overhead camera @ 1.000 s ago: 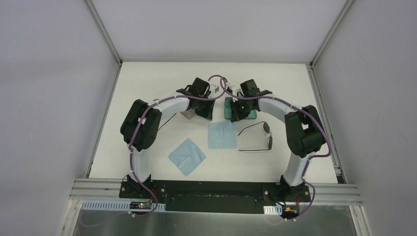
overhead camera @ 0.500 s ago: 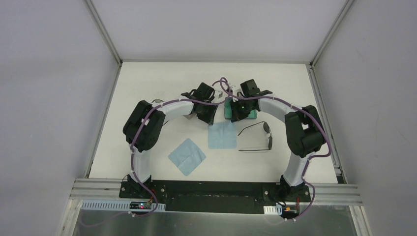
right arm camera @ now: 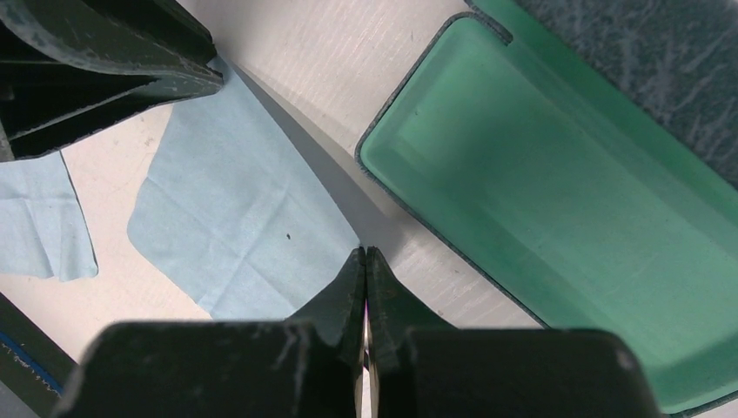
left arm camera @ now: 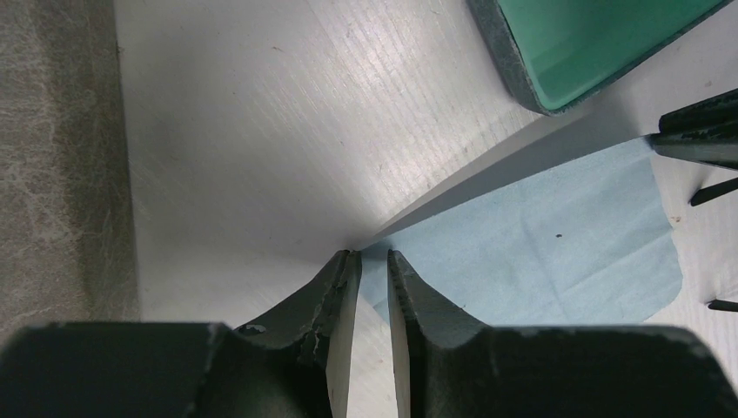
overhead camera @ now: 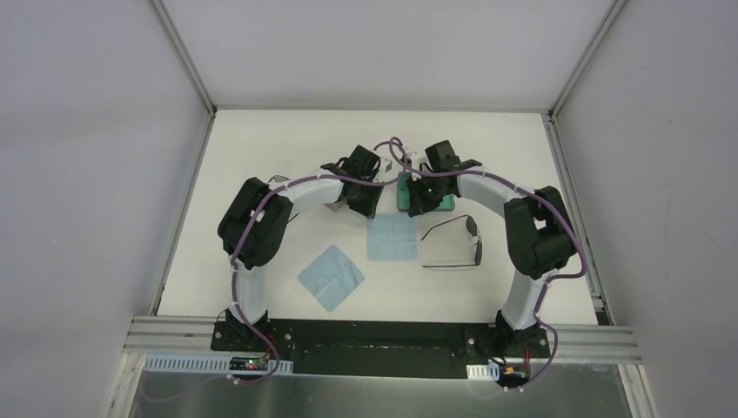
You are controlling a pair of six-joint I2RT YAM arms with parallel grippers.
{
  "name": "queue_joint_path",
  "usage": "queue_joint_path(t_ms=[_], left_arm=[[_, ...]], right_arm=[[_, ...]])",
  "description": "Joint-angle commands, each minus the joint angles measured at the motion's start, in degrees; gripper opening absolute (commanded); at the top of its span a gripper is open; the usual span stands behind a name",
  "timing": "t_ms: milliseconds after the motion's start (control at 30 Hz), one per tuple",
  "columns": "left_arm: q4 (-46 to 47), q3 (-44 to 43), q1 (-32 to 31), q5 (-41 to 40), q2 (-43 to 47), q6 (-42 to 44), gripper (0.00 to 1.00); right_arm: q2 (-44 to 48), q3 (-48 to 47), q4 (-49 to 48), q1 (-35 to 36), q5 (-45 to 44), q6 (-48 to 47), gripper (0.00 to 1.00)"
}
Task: Organize the sunglasses
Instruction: Fold the glasses cleaning cloth at the center of the board.
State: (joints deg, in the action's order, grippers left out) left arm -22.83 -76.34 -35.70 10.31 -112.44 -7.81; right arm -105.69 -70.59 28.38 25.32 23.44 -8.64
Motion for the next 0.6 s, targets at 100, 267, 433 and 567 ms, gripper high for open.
queue_joint_path(t_ms=[100, 267, 433, 567], left_arm=[[-0.7, -2.8, -0.4, 0.7, 2.0, 1.2, 0.24], [-0.8, -2.9, -0.4, -2.8, 1.2, 2.5, 0.27], [-0.8, -2.9, -0.4, -2.7, -0.4, 2.7, 0.29], [-0.8, -2.3, -0.6, -0.3, -0.8, 2.7, 0.27]], right_arm=[[2.1, 0.0, -0.7, -0.4, 1.0, -0.4, 0.00], [1.8, 0.0, -0.9, -0.4, 1.1, -0.3, 0.00], [2.1, 0.2, -0.9, -0.5, 1.0, -0.2, 0.00], [2.5, 0.7, -1.0, -0.6, 1.0, -0.2, 0.00]])
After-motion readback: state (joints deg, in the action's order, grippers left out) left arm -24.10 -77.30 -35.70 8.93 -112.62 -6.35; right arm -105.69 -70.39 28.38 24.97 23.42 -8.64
